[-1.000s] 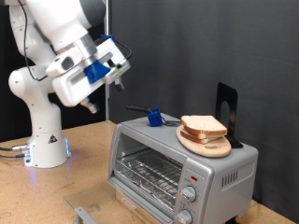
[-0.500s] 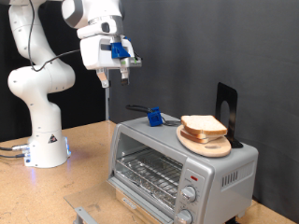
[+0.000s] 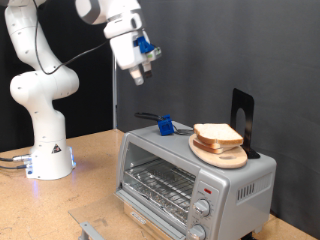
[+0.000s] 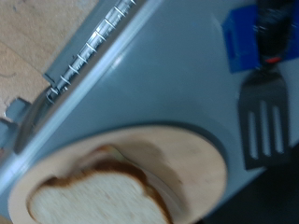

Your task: Make a piece of toast with the oven

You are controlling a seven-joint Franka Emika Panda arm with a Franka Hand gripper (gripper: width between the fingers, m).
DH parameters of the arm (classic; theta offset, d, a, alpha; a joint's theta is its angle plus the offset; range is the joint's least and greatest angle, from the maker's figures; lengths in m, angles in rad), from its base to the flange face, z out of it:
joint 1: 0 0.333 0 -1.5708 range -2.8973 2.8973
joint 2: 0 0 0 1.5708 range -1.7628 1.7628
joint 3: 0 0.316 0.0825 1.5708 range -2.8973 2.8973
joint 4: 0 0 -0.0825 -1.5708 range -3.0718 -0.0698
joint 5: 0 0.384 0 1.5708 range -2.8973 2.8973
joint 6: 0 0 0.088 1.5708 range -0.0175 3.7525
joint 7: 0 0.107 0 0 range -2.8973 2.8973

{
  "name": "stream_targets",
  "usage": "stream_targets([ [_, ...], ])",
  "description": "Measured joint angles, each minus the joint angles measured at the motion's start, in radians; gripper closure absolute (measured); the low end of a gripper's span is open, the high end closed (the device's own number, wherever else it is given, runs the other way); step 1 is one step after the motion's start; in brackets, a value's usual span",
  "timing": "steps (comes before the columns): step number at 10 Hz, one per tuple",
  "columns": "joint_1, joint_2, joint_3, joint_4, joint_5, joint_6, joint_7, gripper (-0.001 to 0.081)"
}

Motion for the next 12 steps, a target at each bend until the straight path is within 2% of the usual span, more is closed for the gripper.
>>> stream_targets([
  [3, 0.015, -0.083, 0.07, -0.026, -0.007, -0.006, 0.039, -0.0002],
  [5, 0.013, -0.121, 0.133, -0.054, -0.02, -0.062, 0.134, -0.0002],
  [7, 0.004, -0.126, 0.146, -0.063, -0.019, -0.069, 0.153, -0.0002],
  [8, 0.006, -0.125, 0.145, -0.07, -0.016, -0.047, 0.135, -0.0002],
  [10, 0.007, -0.116, 0.145, -0.121, -0.013, 0.041, 0.124, -0.0002],
  [12, 0.008, -0.083, 0.145, -0.154, -0.009, 0.081, 0.124, -0.0002],
])
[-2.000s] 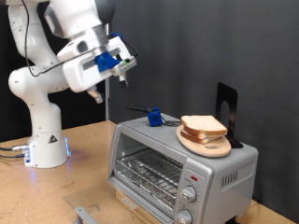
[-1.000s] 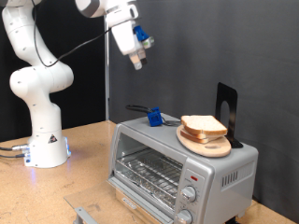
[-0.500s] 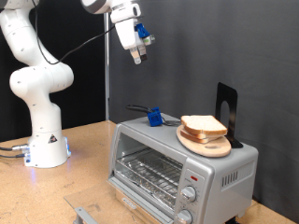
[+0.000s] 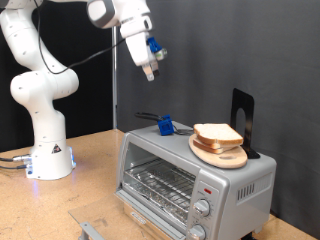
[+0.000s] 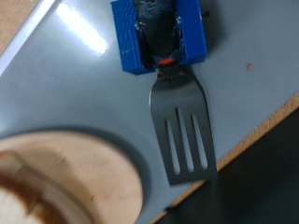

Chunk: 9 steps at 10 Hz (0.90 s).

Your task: Make a piece of toast with the oven

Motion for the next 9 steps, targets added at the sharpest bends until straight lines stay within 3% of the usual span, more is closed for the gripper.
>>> stream_targets([
  [5, 0.026, 0.125, 0.002, -0.052, 0.001, 0.163, -0.056, -0.0002],
  [9, 0.033, 0.176, 0.001, -0.089, 0.001, 0.246, -0.093, -0.0002],
])
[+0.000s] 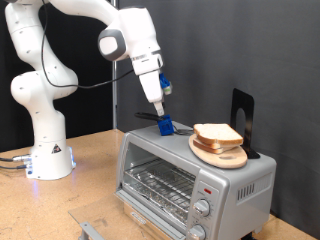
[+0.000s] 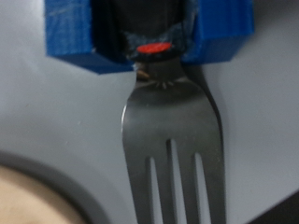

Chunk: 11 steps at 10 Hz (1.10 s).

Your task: Make a piece of toast with the oven

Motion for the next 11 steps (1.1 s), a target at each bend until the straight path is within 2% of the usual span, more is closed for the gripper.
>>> stream_targets([
  [8, 0.002, 0.081, -0.001, -0.015, 0.03, 0.096, -0.036, -0.0002],
  [11, 0.023, 0.085, -0.011, -0.012, 0.112, 0.09, -0.115, -0.0002],
])
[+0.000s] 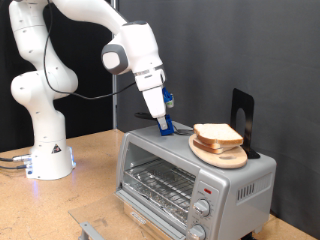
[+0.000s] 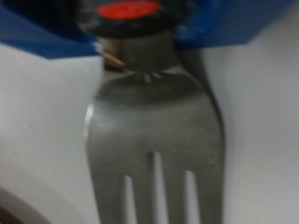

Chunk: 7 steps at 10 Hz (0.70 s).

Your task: Make a piece of toast with the oven

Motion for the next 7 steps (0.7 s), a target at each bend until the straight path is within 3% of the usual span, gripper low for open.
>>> stream_targets([
  [3, 0.009, 0.0, -0.011, 0.02, 0.044, -0.058, -0.03, -0.0002],
  [7, 0.005, 0.011, -0.017, 0.027, 0.044, -0.067, -0.03, -0.0002],
])
